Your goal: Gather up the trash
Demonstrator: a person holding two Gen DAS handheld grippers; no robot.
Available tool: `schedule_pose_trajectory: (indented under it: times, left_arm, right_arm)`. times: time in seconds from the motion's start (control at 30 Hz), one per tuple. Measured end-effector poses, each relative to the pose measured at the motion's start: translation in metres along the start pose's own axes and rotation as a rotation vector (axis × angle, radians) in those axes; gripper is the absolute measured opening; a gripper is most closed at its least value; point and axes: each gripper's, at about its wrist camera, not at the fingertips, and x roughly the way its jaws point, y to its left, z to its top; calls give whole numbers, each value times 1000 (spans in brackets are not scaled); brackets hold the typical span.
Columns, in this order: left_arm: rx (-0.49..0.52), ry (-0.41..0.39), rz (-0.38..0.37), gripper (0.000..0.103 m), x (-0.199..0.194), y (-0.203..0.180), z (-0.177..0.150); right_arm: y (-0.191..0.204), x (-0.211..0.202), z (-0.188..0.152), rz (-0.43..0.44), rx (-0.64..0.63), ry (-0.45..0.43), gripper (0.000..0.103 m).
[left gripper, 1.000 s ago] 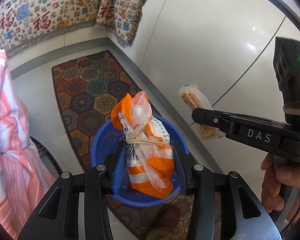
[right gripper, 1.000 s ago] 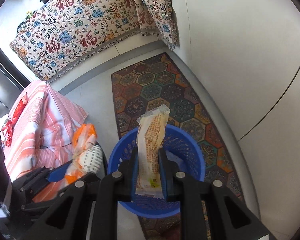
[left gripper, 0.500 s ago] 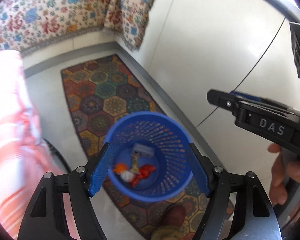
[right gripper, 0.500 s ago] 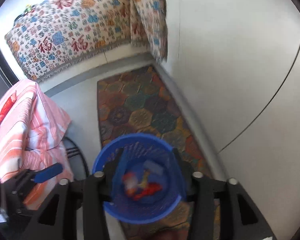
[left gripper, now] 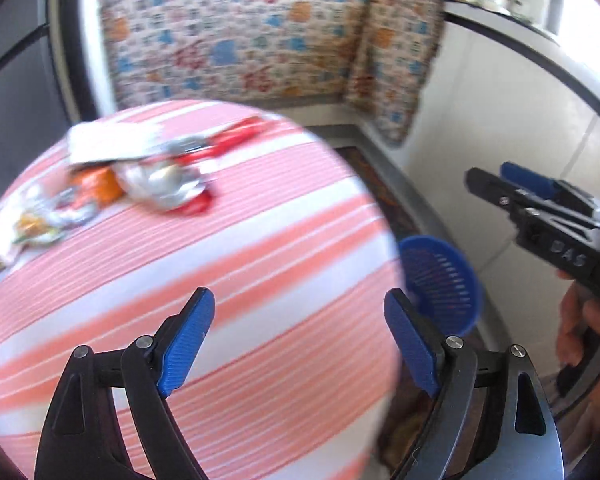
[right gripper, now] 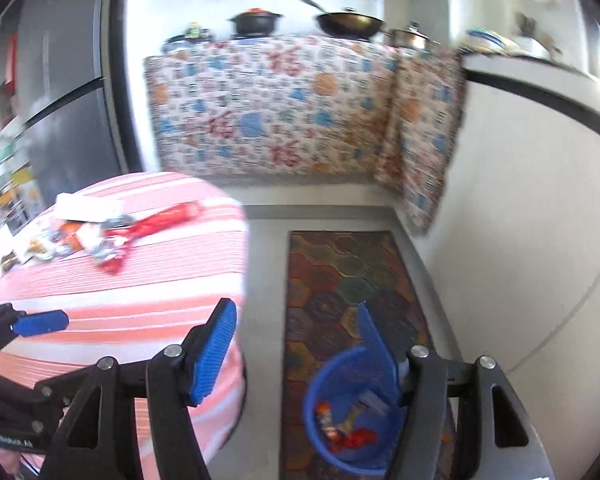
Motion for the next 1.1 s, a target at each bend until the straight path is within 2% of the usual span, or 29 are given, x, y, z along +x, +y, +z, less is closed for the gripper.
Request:
schedule_pose_trajectory:
  times: [0.2,0.33,0.47,0.63,0.7,0.77,0.8,0.83,1.1]
  left_arm:
    - [-150,21,130,88,0,93,-32]
    - [-189,30,192,88,10,131,-41]
    - [-228,33,220,88,18,165,-48]
    - [-209,19,247,93,21,180,-46]
    - [-206,30,239,101,25,186,-43]
    - [-182,46,250,103,29,188,-41]
    - [-173,47,246,103,30,188,-41]
    - [-170,50,241,103,30,190,-40]
    - [-166,46,234,103,28,189,-41]
  right_arm:
    - [96,13,0,111,-134,13,65]
    - [148,26,-13,163,-219,55,65]
    - [179,46,-25,195,-258,120,66]
    - [205,59,-35,222,-276,154,66]
    - [215,66,-38,234,-275,176,66]
    - [222,73,-41,242,-275,197,67]
    - [224,73,-40,243,-265,183,69]
    - [227,74,-40,241,-266,187,75]
    - [231,80,-38,252,-236,196,79]
